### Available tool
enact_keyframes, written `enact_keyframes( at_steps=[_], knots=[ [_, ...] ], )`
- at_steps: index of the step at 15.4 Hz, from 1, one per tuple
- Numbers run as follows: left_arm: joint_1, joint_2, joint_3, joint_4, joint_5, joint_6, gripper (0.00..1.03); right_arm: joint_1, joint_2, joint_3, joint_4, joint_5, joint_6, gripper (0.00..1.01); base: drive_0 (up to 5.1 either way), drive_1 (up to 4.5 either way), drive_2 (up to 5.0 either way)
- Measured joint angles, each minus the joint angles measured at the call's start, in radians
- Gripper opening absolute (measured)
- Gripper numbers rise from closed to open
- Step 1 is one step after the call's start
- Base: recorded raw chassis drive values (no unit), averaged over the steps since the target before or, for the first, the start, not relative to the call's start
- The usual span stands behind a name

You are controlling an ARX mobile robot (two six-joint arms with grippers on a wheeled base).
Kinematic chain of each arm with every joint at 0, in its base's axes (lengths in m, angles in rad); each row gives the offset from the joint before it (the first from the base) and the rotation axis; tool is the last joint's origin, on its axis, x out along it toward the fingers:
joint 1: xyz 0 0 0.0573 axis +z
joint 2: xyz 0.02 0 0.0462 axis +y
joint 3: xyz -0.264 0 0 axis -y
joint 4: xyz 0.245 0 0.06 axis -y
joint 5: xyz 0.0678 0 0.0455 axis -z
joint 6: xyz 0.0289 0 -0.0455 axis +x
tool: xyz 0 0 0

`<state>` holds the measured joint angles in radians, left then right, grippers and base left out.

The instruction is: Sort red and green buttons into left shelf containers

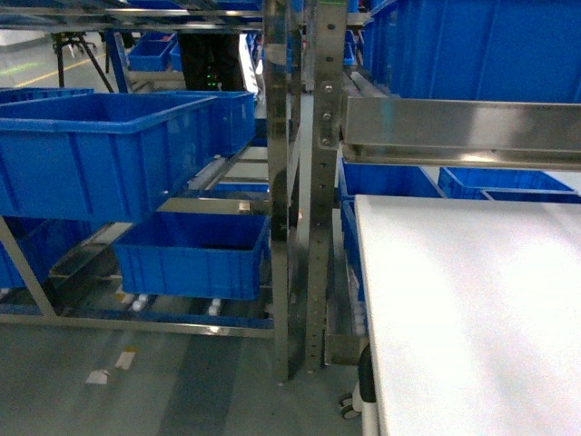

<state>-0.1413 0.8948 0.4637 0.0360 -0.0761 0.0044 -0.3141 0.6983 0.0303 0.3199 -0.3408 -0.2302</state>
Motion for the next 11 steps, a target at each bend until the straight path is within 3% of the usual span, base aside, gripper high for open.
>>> enact_keyframes(
  at_steps=[11],
  knots=[
    [0.000,0.000,0.000,0.001,0.000,0.000,0.31,0.000,0.000,0.000,-0.002,0.000,0.000,0.35,-5.0,2.46,2.5]
  ],
)
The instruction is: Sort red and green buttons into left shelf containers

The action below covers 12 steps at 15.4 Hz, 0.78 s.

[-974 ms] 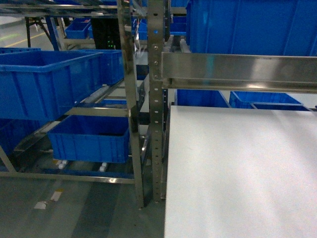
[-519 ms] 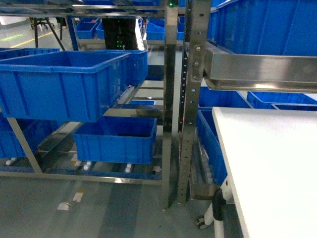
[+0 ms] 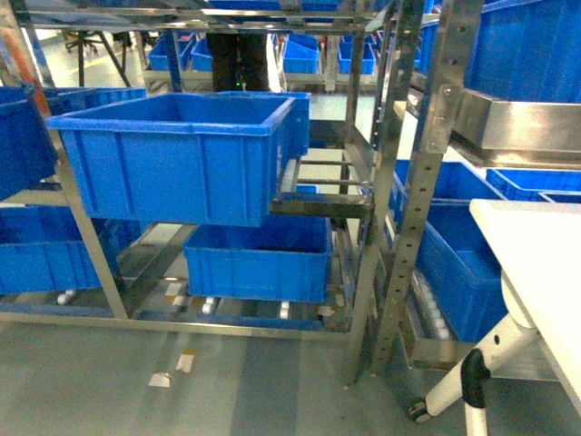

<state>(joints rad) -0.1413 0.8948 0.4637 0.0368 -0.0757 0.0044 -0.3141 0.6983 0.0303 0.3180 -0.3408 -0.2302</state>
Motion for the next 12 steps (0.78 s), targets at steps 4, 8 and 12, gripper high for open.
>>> enact_keyframes(
  at_steps=[4,8,12],
  knots=[
    [0.000,0.000,0.000,0.000,-0.002,0.000,0.31,0.000,0.000,0.000,0.003,0.000,0.000,0.35,-5.0,2.37,2.4],
    [0.000,0.000,0.000,-0.001,-0.003,0.000,0.31,0.000,0.000,0.000,0.002,0.000,0.000,0.35,-4.9,2.49,2.5],
    [-0.002,0.000,0.000,-0.002,0.000,0.000,0.31,0.000,0.000,0.000,0.003,0.000,0.000,0.35,-4.8,2.56,2.6]
  ],
)
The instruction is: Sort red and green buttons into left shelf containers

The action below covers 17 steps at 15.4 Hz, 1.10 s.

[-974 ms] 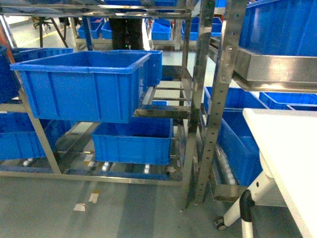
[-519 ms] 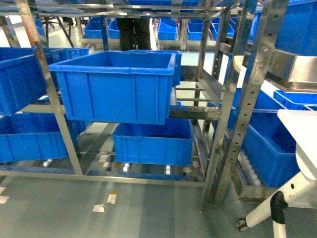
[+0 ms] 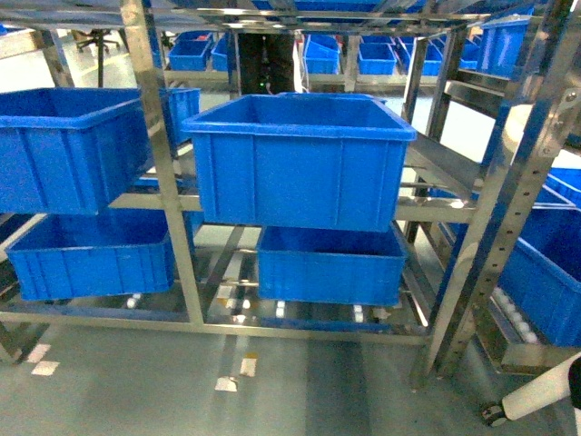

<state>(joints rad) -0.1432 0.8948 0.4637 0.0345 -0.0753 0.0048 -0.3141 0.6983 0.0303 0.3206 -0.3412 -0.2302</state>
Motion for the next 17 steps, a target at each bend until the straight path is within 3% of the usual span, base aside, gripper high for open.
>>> enact_keyframes(
  at_steps=[14,17],
  knots=[
    [0.002,0.000,0.000,0.001,-0.002,0.000,0.31,0.000,0.000,0.000,-0.005,0.000,0.000,0.35,-4.9,2.49,2.5],
    [0.006,0.000,0.000,-0.005,-0.010,0.000,0.31,0.001,-0.001,0.000,0.002,-0.006,0.000,0.35,-1.3,0.64,0.6]
  ],
)
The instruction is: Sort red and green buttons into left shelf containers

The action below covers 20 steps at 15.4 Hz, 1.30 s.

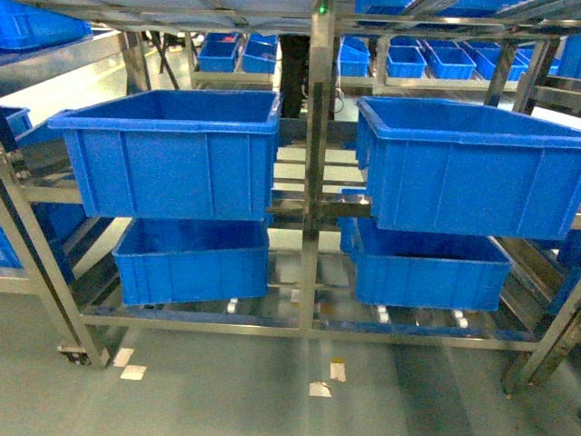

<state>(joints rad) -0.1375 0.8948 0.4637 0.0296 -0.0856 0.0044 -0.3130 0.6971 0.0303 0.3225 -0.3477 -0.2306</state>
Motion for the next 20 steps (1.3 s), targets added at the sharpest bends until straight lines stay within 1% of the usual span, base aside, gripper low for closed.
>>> enact_keyframes(
  at_steps=[1,3,17,20],
  knots=[
    [0.002,0.000,0.000,0.007,0.000,0.000,0.31,0.000,0.000,0.000,-0.002,0.001,0.000,0.35,0.0,0.00,0.0],
    [-0.009,-0.002,0.000,0.001,0.013,0.001,0.31,0.000,-0.001,0.000,-0.004,0.004,0.000,0.35,0.2,4.49,-4.2],
    [-0.005,0.000,0.000,0.005,0.010,0.001,0.31,-0.001,-0.003,0.000,-0.003,0.004,0.000,0.35,0.0,4.31,-4.3],
    [-0.004,0.003,0.000,0.006,0.010,0.001,0.31,-0.001,-0.002,0.000,0.000,0.004,0.000,0.35,-0.2,2.95,-3.3]
  ],
)
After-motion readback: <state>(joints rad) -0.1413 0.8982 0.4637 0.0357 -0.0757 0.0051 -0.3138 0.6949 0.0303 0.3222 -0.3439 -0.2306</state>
